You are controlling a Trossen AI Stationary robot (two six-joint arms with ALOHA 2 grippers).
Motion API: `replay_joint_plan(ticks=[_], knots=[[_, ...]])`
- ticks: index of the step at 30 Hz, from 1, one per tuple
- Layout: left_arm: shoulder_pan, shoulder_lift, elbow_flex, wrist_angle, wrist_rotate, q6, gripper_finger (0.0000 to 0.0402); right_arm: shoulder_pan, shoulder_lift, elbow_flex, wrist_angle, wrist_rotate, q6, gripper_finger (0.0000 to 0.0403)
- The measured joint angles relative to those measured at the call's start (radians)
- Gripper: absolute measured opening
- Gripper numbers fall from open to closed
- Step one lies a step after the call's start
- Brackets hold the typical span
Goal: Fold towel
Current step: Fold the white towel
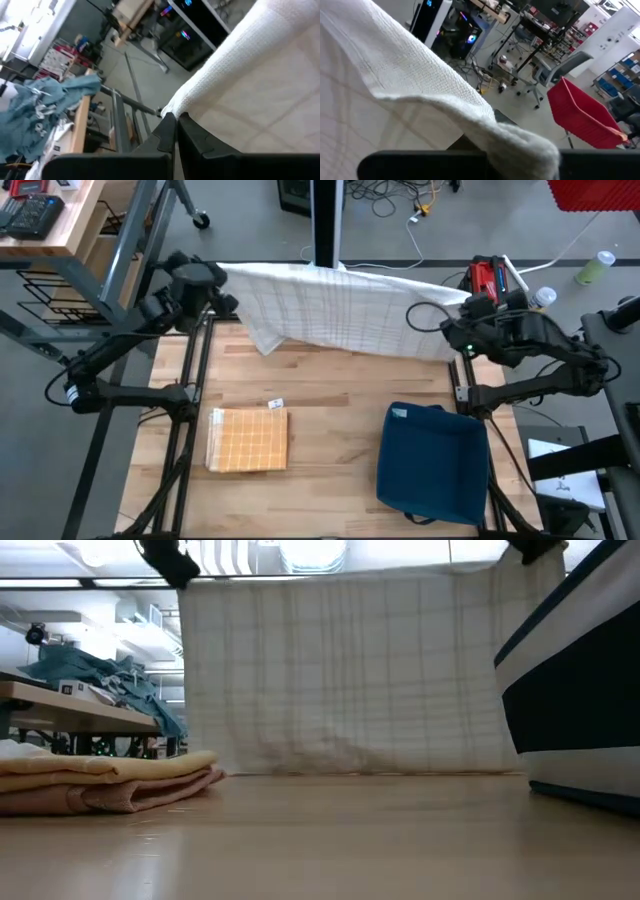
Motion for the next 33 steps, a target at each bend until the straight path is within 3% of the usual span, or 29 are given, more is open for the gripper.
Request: replay_joint_plan(ticks=[4,9,12,18,22,24,29,33], knots=[[-0.005,-0.015,0.081,-0.015,0.001,0.044,0.0000,0.000,-0.005,0.058,-0.003,-0.018,-0.034,0.0000],[-0.038,-0.056,0.143,-0.101,0.027,0.040,0.0000,0.000,-0.025,0.111,-0.012,-0.149,-0.045,0.0000],[-0.074,-0.093,0.157,-0.190,0.100,-0.003,0.0000,0.000,-0.048,0.131,-0.020,-0.278,-0.034,0.0000],[-0.114,-0.144,0.170,-0.472,0.361,-0.314,0.0000,0.000,-0.124,0.126,-0.061,-0.705,0.028,0.0000],[-0.120,-0.145,0.157,-0.672,0.753,-0.542,0.0000,0.000,-0.169,0.084,-0.065,-0.872,0.076,0.0000],[-0.127,-0.145,0.123,-0.734,0.898,-0.644,0.0000,0.000,-0.180,0.058,-0.064,-0.938,0.083,0.0000],[-0.213,-0.139,-0.043,-0.793,0.923,-0.776,0.0000,0.000,-0.207,-0.043,-0.063,-1.100,0.092,0.0000],[-0.272,-0.139,-0.208,-0.806,1.113,-0.831,0.0000,0.000,-0.229,-0.142,-0.062,-1.223,0.132,0.0000]])
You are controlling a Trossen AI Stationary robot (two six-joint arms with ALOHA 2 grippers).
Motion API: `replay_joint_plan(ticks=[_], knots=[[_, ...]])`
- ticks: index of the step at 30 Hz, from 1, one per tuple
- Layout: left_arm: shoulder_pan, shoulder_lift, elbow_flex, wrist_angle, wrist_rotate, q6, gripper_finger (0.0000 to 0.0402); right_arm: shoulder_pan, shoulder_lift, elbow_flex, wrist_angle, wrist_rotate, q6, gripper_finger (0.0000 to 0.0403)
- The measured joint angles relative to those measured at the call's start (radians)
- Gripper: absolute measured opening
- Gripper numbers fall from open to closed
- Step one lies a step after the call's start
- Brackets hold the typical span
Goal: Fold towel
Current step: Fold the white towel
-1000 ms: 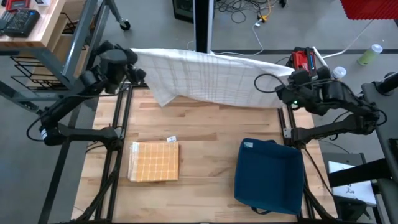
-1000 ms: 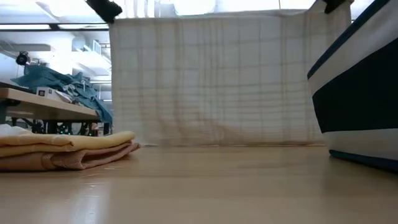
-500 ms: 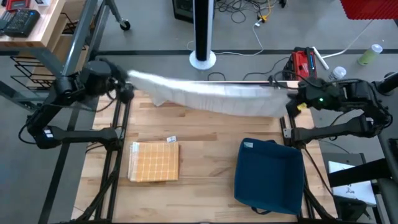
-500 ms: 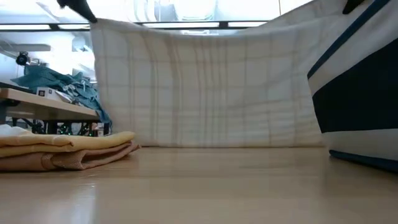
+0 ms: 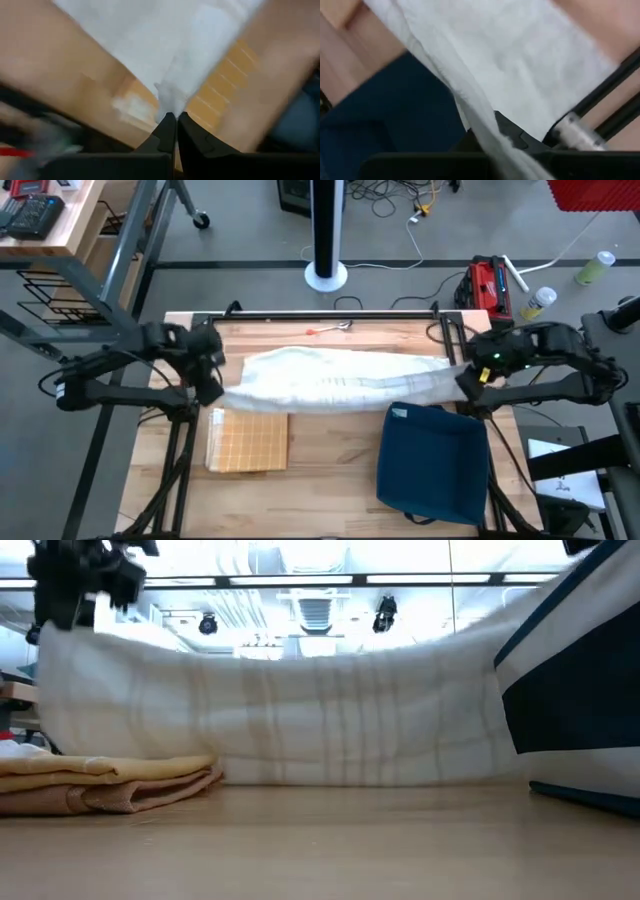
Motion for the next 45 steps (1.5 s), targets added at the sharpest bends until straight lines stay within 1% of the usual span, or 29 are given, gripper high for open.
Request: replay_joint_plan(ticks=[2,3,6,9,13,15,18,20,22,24,27,31,32,40,43,45], knots=[[-0.041,0.001,-0.085,0.067,0.078,-0.033,0.0000,0.000,-0.009,-0.056,0.001,-0.045,0.019,0.0000],[-0.061,0.005,-0.123,0.097,0.088,-0.036,0.0000,0.000,-0.010,-0.084,-0.002,-0.060,0.029,0.0000],[-0.100,0.010,-0.210,0.203,0.081,-0.041,0.0000,0.000,-0.012,-0.171,0.000,-0.064,0.062,0.0000],[-0.109,0.019,-0.265,0.297,0.017,-0.042,0.0000,0.000,0.005,-0.241,0.000,-0.034,0.065,0.0000],[-0.108,0.046,-0.282,0.351,-0.164,-0.023,0.0000,0.000,0.050,-0.304,0.000,0.059,0.098,0.0000],[-0.108,0.061,-0.277,0.352,-0.284,-0.013,0.0000,0.000,0.081,-0.314,0.001,0.151,0.113,0.0000],[-0.108,0.080,-0.261,0.349,-0.458,0.023,0.0000,-0.001,0.125,-0.318,0.003,0.327,0.137,0.0000],[-0.108,0.097,-0.251,0.363,-0.562,0.057,0.0000,-0.001,0.154,-0.318,0.007,0.417,0.141,0.0000],[-0.106,0.114,-0.249,0.381,-0.628,0.100,0.0000,-0.001,0.185,-0.313,0.014,0.471,0.138,0.0000],[-0.103,0.136,-0.249,0.398,-0.668,0.119,0.0000,-0.001,0.215,-0.311,0.033,0.522,0.137,0.0000],[-0.088,0.180,-0.252,0.397,-0.708,0.120,0.0000,-0.001,0.264,-0.311,0.056,0.586,0.135,0.0000],[-0.083,0.258,-0.252,0.388,-0.817,0.087,0.0000,-0.002,0.329,-0.311,0.059,0.648,0.134,0.0000],[-0.081,0.279,-0.251,0.387,-0.829,0.083,0.0000,-0.003,0.343,-0.311,0.061,0.659,0.134,0.0000],[-0.047,0.472,-0.247,0.398,-0.830,0.078,0.0000,-0.012,0.451,-0.312,0.073,0.709,0.161,0.0000],[-0.044,0.537,-0.210,0.395,-0.841,0.081,0.0000,-0.013,0.483,-0.312,0.071,0.709,0.173,0.0000],[-0.044,0.565,-0.165,0.394,-0.854,0.128,0.0000,-0.013,0.497,-0.312,0.061,0.707,0.181,0.0000]])
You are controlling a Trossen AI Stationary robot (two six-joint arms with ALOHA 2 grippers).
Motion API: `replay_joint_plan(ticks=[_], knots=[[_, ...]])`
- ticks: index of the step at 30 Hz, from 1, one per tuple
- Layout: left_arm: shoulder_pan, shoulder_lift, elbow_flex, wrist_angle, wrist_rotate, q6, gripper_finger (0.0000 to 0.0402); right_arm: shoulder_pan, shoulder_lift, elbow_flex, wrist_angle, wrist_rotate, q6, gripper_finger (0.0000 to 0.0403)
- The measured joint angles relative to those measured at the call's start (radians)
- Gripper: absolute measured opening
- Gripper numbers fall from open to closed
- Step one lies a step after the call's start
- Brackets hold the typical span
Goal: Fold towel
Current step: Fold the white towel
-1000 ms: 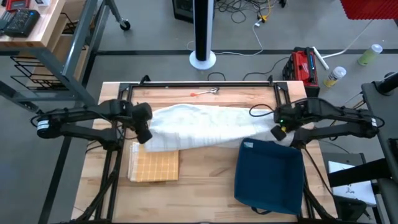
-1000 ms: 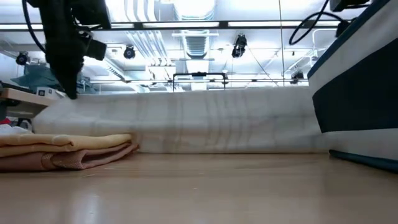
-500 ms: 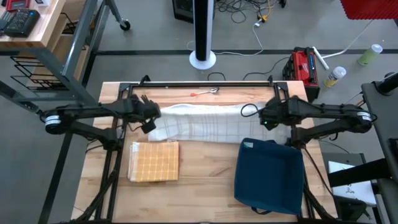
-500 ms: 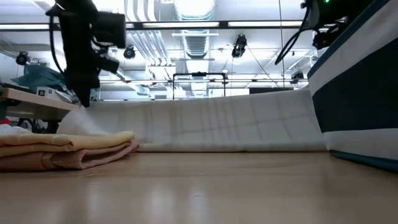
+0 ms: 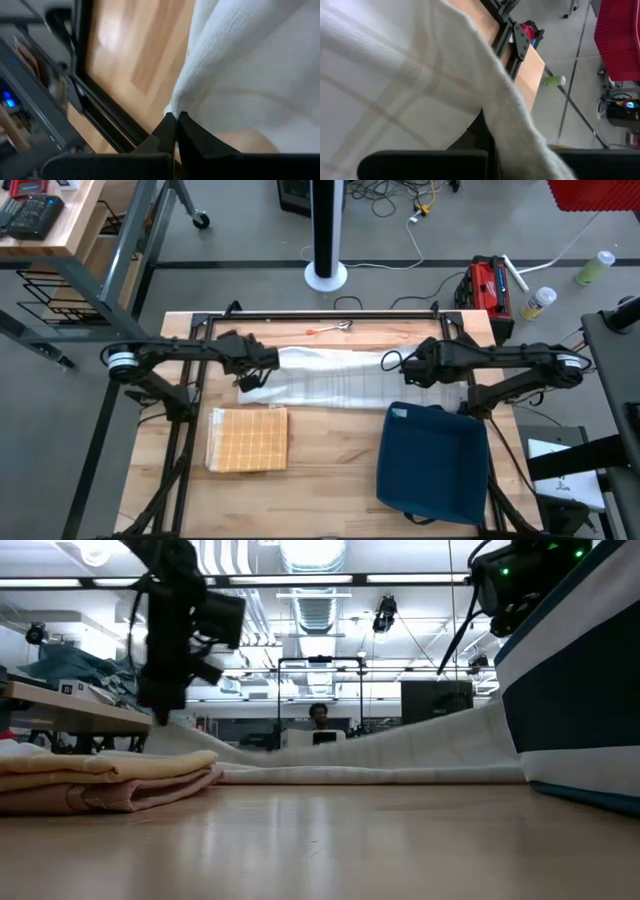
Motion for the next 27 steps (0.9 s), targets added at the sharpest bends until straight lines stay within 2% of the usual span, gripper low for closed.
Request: replay_joint_plan(ticks=[4,8,13,17,22,27], knots=[[0.014,0.028,0.086,0.052,-0.031,0.130,0.0000,-0.004,0.023,0.000,-0.002,-0.003,0.006,0.0000],[0.074,0.027,0.118,0.092,-0.035,0.212,0.0000,-0.036,0.050,-0.005,0.000,0.030,0.005,0.0000],[0.166,0.026,0.101,0.095,-0.034,0.223,0.0000,-0.091,0.081,-0.040,0.011,0.065,-0.006,0.0000],[0.210,0.031,0.064,0.185,-0.022,0.271,0.0000,-0.122,0.098,-0.072,0.071,0.073,-0.046,0.0000],[0.227,0.038,0.037,0.295,0.013,0.318,0.0000,-0.134,0.121,-0.081,0.157,0.080,-0.103,0.0000],[0.231,0.052,0.036,0.343,0.011,0.352,0.0000,-0.148,0.149,-0.081,0.171,0.083,-0.111,0.0000]])
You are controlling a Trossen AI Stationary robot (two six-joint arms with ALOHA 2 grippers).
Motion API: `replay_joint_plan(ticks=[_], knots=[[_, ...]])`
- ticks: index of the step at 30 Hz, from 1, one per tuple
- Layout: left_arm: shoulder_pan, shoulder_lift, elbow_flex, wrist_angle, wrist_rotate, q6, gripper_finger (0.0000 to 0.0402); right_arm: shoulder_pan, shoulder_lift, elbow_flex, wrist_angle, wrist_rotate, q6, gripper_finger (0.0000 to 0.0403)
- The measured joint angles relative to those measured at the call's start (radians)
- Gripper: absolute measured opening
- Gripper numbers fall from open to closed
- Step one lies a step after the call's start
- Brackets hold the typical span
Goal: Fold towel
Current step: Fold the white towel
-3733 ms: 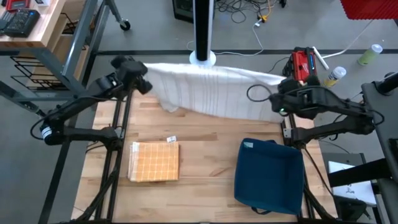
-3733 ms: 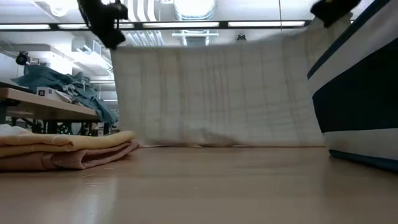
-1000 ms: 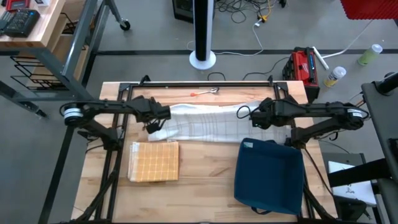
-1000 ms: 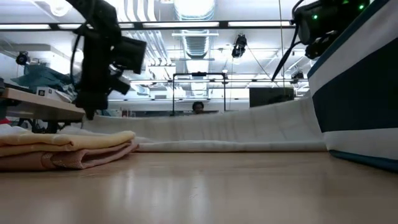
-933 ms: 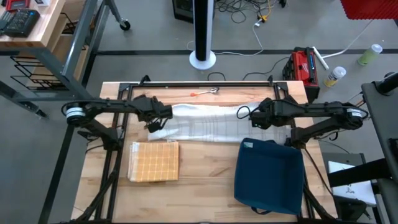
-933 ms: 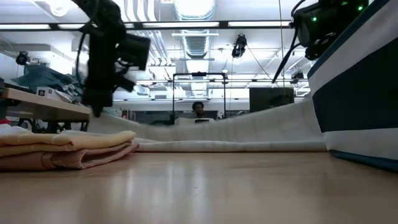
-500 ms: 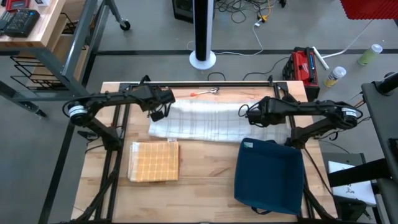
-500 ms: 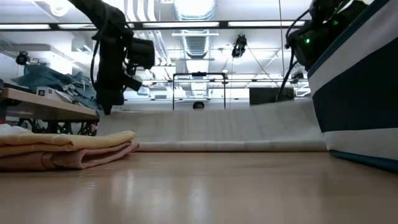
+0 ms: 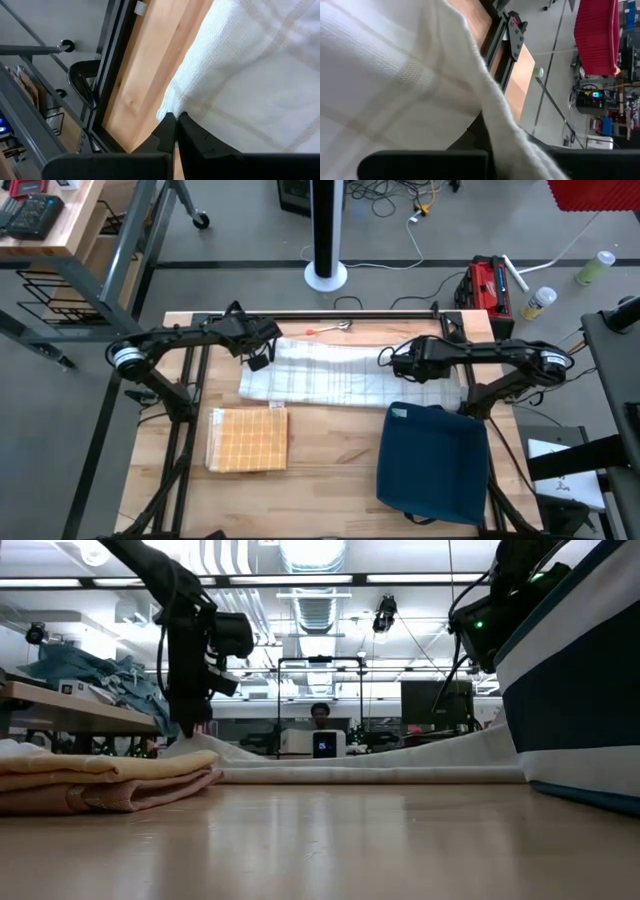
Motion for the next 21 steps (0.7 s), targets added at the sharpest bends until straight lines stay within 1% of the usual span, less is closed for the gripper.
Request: replay_joint_plan(ticks=[4,8,10,14,18,21], knots=[[0.007,0.014,-0.001,0.006,-0.001,0.000,0.0002,-0.008,0.009,0.000,0.003,0.000,0.000,0.0000],[0.009,0.019,-0.004,0.002,-0.011,-0.025,0.0025,-0.008,0.006,0.000,0.002,0.000,-0.008,0.0010],[0.009,0.019,-0.006,-0.024,-0.019,-0.033,0.0044,-0.008,0.002,0.000,-0.005,0.000,-0.014,0.0025],[0.009,0.019,-0.006,-0.078,-0.090,-0.051,0.0085,-0.008,0.001,0.000,-0.038,0.001,-0.013,0.0067],[0.009,-0.001,-0.006,-0.105,-0.088,-0.058,0.0117,-0.008,0.001,0.005,-0.073,0.028,0.020,0.0108],[0.006,-0.036,0.003,-0.116,-0.070,-0.075,0.0131,-0.008,-0.009,0.027,-0.116,0.065,0.054,0.0133]])
